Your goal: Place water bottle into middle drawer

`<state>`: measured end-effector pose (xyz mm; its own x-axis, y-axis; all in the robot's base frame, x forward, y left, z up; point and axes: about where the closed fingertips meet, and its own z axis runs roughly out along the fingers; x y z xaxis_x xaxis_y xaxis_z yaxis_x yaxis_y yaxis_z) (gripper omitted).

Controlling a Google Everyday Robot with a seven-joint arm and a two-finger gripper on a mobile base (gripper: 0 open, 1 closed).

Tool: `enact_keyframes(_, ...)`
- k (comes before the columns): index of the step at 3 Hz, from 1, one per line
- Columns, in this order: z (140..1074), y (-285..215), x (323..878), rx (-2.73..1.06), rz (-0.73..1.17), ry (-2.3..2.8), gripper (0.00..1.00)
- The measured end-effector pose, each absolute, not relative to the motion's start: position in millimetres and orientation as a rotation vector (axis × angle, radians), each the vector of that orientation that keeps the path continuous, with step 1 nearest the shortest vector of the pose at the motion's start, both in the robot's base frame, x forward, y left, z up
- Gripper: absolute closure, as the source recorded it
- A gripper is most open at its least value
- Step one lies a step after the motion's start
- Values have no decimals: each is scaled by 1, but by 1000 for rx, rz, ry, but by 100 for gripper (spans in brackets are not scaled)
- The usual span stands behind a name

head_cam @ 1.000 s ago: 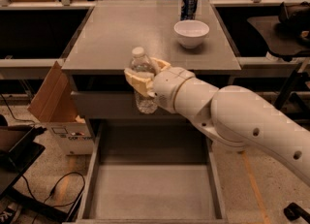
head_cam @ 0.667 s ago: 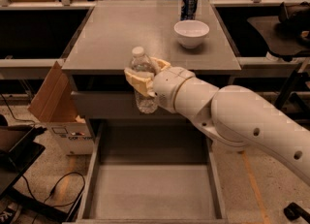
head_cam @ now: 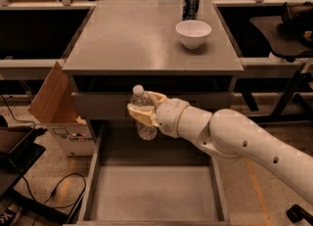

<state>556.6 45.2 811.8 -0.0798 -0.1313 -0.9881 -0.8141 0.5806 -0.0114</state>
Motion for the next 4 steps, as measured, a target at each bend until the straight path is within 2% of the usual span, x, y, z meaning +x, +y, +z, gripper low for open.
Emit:
enact_keyframes(3, 646, 69, 547, -988, 1016, 1471, 100)
enact_keyframes(4, 646, 69, 547, -988, 1016, 1471, 100)
